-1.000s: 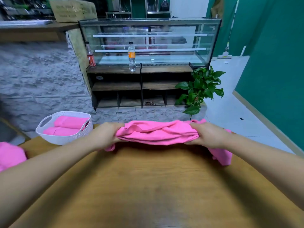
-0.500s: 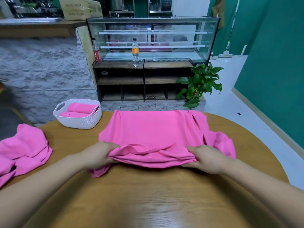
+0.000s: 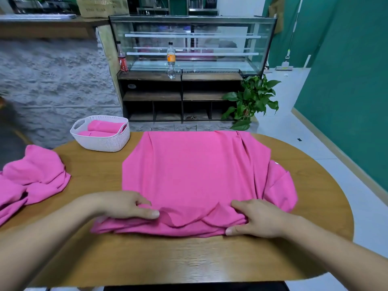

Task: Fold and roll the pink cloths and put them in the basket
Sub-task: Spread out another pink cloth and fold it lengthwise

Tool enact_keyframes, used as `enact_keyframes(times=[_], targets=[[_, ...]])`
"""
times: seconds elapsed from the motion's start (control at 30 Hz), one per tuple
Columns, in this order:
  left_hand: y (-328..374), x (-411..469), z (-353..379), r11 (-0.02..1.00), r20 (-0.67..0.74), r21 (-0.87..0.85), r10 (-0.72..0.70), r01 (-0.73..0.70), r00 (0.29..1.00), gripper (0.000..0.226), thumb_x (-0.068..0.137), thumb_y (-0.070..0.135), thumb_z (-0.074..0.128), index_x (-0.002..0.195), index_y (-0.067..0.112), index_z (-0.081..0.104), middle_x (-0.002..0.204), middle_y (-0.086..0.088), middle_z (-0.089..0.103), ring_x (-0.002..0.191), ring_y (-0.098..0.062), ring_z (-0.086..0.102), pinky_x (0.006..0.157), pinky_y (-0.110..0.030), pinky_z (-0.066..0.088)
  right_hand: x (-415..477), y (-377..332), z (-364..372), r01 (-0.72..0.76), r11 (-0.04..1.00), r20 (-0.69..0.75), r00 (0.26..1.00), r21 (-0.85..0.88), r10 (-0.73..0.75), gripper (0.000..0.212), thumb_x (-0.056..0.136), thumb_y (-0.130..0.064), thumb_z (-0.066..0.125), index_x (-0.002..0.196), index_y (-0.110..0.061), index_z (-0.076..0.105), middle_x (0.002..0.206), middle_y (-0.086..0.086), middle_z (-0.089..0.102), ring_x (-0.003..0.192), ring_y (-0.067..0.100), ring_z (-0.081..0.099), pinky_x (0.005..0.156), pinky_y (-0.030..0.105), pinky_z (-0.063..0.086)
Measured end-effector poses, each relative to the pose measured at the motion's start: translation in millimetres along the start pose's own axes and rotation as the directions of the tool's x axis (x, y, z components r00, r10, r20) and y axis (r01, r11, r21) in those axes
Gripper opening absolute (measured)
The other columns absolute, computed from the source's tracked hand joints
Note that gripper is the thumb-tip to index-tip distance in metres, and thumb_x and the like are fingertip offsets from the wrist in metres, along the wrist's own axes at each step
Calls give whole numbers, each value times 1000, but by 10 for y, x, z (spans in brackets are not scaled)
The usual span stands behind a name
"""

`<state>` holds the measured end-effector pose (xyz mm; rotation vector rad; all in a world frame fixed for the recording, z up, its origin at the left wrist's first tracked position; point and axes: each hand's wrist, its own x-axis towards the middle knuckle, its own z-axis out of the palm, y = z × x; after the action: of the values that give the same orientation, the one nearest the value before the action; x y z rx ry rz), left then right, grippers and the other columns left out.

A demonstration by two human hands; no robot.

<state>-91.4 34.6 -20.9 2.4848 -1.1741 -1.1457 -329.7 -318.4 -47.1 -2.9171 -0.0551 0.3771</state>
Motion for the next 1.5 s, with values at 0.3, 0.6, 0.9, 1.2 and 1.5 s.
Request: enact_keyframes(times=[0.3,0.6,0.9,1.2,1.5], targets=[[466,370,-305,953,17,-302,-10,14,1000,64,102,69,44,103,14,76,66,-9,67,65,-16,66,57,-23,46,112,78,-52,76,984,29,996,162,-82,42,110,-62,30,83,-38,51,80,-10,59,74,3,50,86,37,46],[513,1693,-319,940,-708,215,337,-265,620,14,98,29,63,112,28,64,110,8,63,98,-10,62,92,-37,52,324,165,-40,87,984,110,988,154,-105,10,93,-20,46,86,-27,47,83,0,61,82,22,57,79,43,48],[325,2014,88,945,-633,321,263,-62,728,62,102,67,32,155,38,46,164,11,41,152,-13,37,122,-43,32,533,385,-108,19,932,-39,999,361,-5,23,99,-12,56,111,-22,73,85,-18,68,80,-2,63,79,14,47],[321,2012,131,950,-646,305,260,-70,718,64,102,68,30,156,38,45,166,11,39,155,-10,32,124,-43,32,1227,853,-73,-150,946,-457,846,286,273,21,97,-37,51,106,-25,65,96,-3,56,97,24,57,91,46,49],[281,1989,224,955,-651,286,250,-74,716,67,99,71,28,159,42,38,169,16,30,157,-7,24,126,-39,27,784,649,492,-284,880,-528,715,380,459,44,106,-52,49,144,-30,55,142,-11,53,133,13,44,110,36,32]])
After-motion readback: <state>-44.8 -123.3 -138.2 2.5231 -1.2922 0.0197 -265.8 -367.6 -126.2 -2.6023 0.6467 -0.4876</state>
